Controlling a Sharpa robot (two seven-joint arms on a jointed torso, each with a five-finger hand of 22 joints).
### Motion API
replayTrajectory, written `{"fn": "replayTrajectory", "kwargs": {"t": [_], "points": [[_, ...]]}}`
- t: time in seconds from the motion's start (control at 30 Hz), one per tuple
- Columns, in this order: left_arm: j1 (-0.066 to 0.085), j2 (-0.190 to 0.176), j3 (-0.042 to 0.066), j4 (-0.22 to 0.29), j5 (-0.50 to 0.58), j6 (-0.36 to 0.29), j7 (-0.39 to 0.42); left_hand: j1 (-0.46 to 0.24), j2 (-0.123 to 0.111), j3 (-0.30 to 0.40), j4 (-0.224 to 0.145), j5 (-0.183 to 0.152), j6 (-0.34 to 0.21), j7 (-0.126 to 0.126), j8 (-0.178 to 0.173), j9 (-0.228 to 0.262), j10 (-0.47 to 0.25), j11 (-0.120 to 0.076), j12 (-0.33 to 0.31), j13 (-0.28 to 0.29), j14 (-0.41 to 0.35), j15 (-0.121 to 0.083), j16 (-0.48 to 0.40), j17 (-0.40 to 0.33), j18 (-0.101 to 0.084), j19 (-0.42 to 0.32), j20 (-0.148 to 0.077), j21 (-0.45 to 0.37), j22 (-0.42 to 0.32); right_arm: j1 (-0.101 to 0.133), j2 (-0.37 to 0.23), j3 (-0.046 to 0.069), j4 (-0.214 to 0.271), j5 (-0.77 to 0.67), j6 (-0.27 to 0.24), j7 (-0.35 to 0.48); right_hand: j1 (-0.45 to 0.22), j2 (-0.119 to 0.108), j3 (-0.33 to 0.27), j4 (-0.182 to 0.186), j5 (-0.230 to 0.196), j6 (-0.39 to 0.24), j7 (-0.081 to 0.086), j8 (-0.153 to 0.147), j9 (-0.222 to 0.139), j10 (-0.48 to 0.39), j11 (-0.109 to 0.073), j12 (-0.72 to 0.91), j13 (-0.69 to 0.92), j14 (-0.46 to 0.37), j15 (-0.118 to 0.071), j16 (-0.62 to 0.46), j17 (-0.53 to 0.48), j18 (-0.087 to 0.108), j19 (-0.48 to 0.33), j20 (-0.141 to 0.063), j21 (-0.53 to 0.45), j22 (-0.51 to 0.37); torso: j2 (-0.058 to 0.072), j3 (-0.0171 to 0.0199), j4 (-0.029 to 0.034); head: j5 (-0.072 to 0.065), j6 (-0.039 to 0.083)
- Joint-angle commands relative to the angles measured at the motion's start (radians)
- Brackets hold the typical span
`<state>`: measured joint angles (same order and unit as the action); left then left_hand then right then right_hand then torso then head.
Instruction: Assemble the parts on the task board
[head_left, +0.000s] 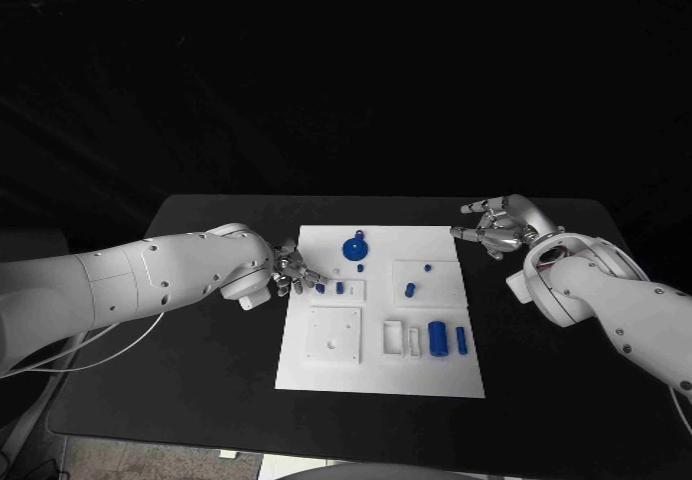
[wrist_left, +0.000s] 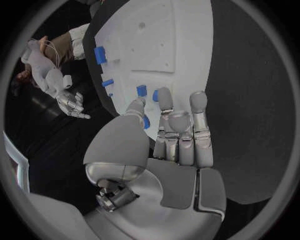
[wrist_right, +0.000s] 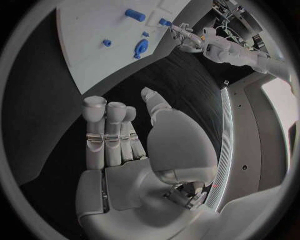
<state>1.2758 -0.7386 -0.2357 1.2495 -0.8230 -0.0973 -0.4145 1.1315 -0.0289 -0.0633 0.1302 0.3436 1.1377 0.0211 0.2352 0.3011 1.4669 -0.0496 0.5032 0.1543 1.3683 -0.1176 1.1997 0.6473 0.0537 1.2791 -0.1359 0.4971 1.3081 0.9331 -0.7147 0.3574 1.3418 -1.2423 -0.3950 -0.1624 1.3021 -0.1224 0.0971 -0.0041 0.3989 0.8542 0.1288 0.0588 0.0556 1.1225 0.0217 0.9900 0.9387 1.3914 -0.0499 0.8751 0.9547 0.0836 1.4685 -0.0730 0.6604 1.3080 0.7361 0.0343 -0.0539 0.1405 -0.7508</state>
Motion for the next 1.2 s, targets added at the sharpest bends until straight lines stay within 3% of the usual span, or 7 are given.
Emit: {"fn": "replayTrajectory", "kwargs": {"t": [0.03, 0.67, 1.2], "points": [[-0.001, 0.006, -0.001, -0.003, 0.0, 0.025, 0.005, -0.003, -0.003, 0.0, 0.004, 0.003, 0.006, 0.0, 0.0, -0.001, 0.043, 0.0, -0.006, 0.0, -0.003, 0.002, 0.002, 0.0, -0.016, 0.001, 0.004, 0.002, 0.017, -0.001, 0.001, 0.0, 0.001, -0.002, 0.012, 0.009, -0.006, 0.0, 0.002, -0.003, 0.007, 0.003, 0.0, -0.002, 0.001, -0.004, -0.003, -0.002, 0.001, 0.0, -0.003, -0.001, 0.001, 0.016, 0.007, 0.002, -0.001, 0.081, 0.0, 0.0, 0.0008, -0.001, -0.001], [-0.007, 0.023, -0.004, -0.023, 0.001, 0.041, 0.006, 0.001, 0.015, -0.01, -0.013, 0.005, 0.004, 0.0, 0.002, -0.004, 0.043, 0.001, -0.008, 0.0, -0.005, 0.003, 0.001, -0.003, -0.016, 0.0, 0.005, 0.001, 0.017, -0.001, 0.001, 0.0, 0.001, -0.002, 0.013, 0.009, -0.009, 0.001, 0.004, -0.005, 0.009, 0.004, 0.0, -0.003, 0.001, -0.005, -0.003, -0.002, 0.001, 0.0, -0.003, -0.002, 0.001, 0.016, 0.007, 0.002, 0.0, 0.081, -0.001, 0.0001, 0.0005, -0.002, -0.002], [-0.01, 0.036, -0.004, -0.038, 0.004, 0.048, 0.011, 0.031, 0.083, -0.031, -0.071, 0.01, -0.005, 0.0, 0.001, -0.008, 0.042, 0.001, -0.014, 0.0, -0.008, 0.003, -0.001, -0.009, -0.016, -0.001, 0.005, -0.002, 0.017, -0.001, 0.001, 0.0, 0.001, -0.002, 0.014, 0.008, -0.009, 0.001, 0.004, -0.005, 0.009, 0.004, 0.0, -0.003, 0.001, -0.005, -0.003, -0.002, 0.001, 0.0, -0.003, -0.002, 0.001, 0.016, 0.007, 0.002, 0.0, 0.081, -0.001, 0.0004, -0.0002, -0.003, -0.002]]}}
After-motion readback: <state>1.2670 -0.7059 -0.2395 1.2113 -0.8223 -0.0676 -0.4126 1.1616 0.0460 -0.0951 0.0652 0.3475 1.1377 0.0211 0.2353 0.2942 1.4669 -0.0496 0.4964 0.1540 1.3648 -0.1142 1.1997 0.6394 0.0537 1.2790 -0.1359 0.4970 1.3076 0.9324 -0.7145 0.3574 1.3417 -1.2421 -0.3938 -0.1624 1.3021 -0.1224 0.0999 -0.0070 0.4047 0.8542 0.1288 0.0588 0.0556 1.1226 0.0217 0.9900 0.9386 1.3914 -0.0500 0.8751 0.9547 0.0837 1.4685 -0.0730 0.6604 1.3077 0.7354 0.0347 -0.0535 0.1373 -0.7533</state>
